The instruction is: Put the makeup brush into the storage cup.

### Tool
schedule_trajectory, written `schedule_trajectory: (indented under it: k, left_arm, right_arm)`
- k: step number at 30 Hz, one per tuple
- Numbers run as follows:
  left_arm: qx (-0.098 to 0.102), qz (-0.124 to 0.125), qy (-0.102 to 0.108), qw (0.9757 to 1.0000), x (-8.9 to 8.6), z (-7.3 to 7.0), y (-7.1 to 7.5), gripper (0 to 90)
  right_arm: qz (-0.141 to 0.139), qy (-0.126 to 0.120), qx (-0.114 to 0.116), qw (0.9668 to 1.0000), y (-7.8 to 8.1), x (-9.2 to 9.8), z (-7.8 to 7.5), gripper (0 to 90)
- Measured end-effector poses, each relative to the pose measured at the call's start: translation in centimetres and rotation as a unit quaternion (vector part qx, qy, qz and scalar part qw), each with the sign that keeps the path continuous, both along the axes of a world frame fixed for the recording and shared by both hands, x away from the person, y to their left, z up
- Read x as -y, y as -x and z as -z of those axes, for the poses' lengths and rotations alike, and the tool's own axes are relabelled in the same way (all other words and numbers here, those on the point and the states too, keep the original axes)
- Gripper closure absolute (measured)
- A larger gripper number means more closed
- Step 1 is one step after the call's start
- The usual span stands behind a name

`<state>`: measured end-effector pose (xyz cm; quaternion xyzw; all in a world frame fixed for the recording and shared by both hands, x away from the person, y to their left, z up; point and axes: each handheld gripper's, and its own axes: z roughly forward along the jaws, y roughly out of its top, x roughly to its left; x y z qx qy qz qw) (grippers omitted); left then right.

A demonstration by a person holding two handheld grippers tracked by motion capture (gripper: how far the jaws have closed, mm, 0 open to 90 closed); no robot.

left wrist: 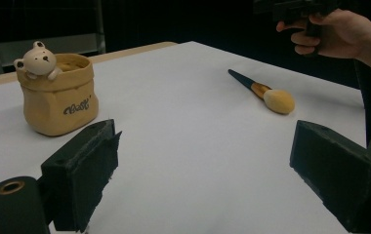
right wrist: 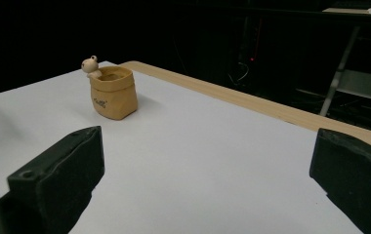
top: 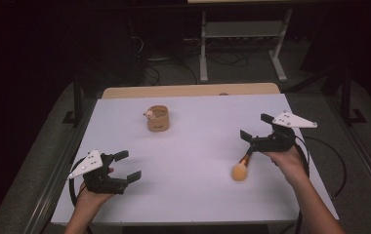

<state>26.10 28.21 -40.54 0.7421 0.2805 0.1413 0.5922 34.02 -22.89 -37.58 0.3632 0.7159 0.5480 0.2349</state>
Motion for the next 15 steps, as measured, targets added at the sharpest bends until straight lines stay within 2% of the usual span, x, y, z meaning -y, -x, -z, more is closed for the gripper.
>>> schedule_trajectory:
  k: [4,6,7,11,15]
  left_arm:
    - [-0.002,0.001,0.001,1.0000,0.0,0.0,0.0,10.0]
    - [-0.002,0.000,0.001,1.0000,-0.1,0.0,0.0,10.0]
    - [-0.002,0.000,0.002,1.0000,0.0,0.0,0.0,10.0]
    - [-0.005,0.000,0.004,1.0000,0.1,0.0,0.0,10.0]
    - [-0.006,0.003,-0.002,1.0000,0.1,0.1,0.0,10.0]
  right_arm:
    - [-0.001,0.001,0.004,1.0000,-0.4,0.1,-0.3,0.0]
    - [-0.001,0.001,-0.003,1.0000,-0.6,0.1,-0.5,0.0]
    - [-0.001,0.004,0.003,1.0000,-0.8,0.2,-0.5,0.0]
    - [-0.002,0.003,-0.003,1.0000,-1.1,0.1,-0.7,0.0]
    - [-0.005,0.006,-0.004,1.0000,-1.6,0.0,-0.7,0.0]
